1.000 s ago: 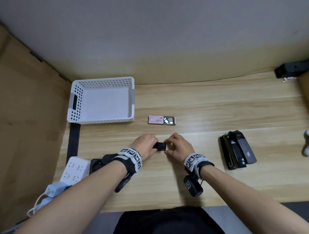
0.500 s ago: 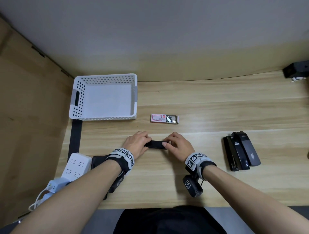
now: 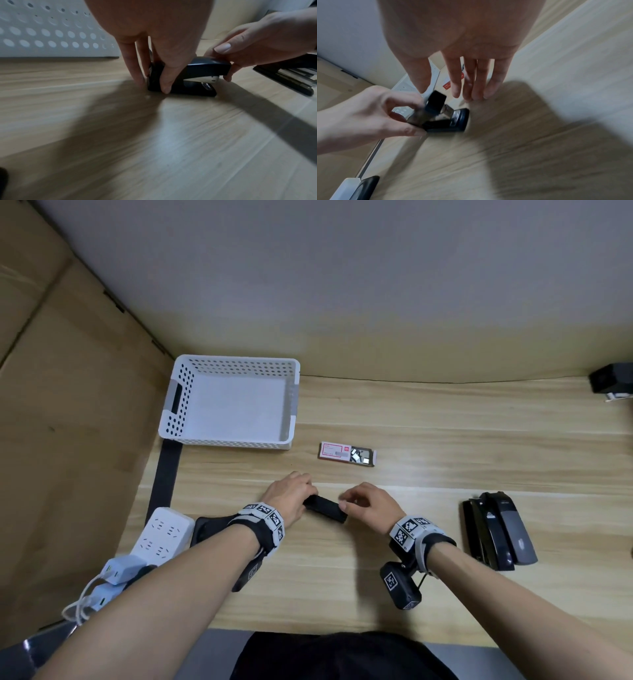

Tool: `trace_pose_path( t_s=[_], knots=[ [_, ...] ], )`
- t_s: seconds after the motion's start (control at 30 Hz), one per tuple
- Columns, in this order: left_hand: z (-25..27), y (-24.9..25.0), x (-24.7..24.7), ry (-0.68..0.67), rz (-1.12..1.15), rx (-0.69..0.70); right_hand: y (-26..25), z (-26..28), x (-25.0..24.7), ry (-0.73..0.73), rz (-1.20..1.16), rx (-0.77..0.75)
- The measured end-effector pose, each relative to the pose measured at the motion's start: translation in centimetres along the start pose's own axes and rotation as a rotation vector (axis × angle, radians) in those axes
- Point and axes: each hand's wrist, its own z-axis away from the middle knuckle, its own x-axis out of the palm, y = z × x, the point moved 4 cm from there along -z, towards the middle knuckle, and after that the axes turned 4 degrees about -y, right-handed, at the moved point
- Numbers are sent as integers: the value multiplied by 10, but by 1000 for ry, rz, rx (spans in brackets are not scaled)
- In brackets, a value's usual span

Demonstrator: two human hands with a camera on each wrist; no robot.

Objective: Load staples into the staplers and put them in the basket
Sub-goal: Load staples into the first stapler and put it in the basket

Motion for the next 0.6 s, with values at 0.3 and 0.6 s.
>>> trace_pose_path(
  t_s=[0.3, 0.6],
  knots=[
    [22, -2, -34, 124, -10, 114, -33, -2, -6, -232, -117, -14],
    [25, 1, -34, 177, 87, 116, -44, 4, 0, -361, -197, -15]
  ],
)
